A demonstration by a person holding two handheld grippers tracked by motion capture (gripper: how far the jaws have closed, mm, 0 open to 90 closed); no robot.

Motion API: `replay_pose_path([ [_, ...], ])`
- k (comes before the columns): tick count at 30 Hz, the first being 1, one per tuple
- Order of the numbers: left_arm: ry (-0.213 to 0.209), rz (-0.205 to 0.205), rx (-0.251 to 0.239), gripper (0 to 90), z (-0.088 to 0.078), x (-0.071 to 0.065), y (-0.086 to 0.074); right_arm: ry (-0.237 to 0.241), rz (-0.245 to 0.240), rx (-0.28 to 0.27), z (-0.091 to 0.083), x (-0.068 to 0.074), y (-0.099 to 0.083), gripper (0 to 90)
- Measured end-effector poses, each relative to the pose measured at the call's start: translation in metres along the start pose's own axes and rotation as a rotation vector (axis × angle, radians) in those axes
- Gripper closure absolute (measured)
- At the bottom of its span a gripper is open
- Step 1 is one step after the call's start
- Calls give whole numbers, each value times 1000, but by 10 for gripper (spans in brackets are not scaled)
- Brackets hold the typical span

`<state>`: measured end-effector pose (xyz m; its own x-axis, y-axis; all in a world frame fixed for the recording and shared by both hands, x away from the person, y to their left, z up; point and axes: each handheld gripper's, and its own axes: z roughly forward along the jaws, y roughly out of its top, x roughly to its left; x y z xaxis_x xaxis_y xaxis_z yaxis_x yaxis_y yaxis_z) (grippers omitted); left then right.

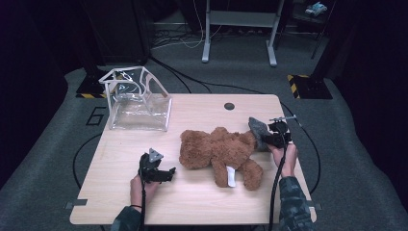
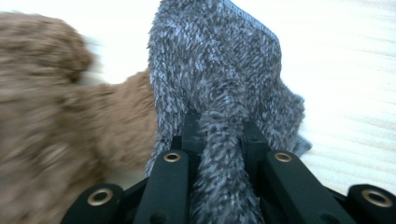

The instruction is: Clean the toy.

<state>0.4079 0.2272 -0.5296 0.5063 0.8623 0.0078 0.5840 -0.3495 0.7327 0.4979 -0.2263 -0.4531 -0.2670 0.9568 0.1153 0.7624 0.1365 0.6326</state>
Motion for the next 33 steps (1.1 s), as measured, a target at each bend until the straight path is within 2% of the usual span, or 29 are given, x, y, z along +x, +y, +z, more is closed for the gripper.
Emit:
replay_pose_path([
  [3, 0, 0, 0, 97, 0, 0, 0, 57, -20, -38, -10, 6, -6, 776],
  [4, 0, 0, 0, 97, 0, 0, 0, 86, -18, -34, -12, 10, -8, 776],
  [5, 0, 0, 0, 97, 0, 0, 0, 99, -48, -40, -13, 12, -9, 776],
  [6, 0, 0, 0, 97, 0, 0, 0, 117, -47, -30, -13, 16, -10, 776],
  [7, 0, 0, 0, 97, 0, 0, 0, 137, -68, -11, -11, 19, -11, 776],
  [8, -1, 0, 0, 97, 0, 0, 0, 145, -67, 9, -10, 23, -12, 776],
  [9, 0, 0, 0, 97, 0, 0, 0, 149, -86, 21, -6, 25, -13, 776],
  [14, 0, 0, 0, 97, 0, 0, 0, 180, -95, 60, 9, 27, -16, 776],
  [20, 0, 0, 0, 97, 0, 0, 0, 123, -79, 89, 17, 19, -16, 776],
  [22, 0, 0, 0, 97, 0, 0, 0, 60, -84, 96, 17, 15, -16, 777],
  [26, 0, 0, 0, 97, 0, 0, 0, -35, -45, 108, 15, 1, -17, 776],
  [28, 0, 0, 0, 97, 0, 0, 0, -41, -37, 94, 9, -5, -18, 775],
  [31, -1, 0, 1, 97, 0, 0, 0, -32, -30, 68, -1, -4, -18, 775],
  [33, 0, 0, 0, 97, 0, 0, 0, -2, -27, 37, -10, 0, -16, 775],
])
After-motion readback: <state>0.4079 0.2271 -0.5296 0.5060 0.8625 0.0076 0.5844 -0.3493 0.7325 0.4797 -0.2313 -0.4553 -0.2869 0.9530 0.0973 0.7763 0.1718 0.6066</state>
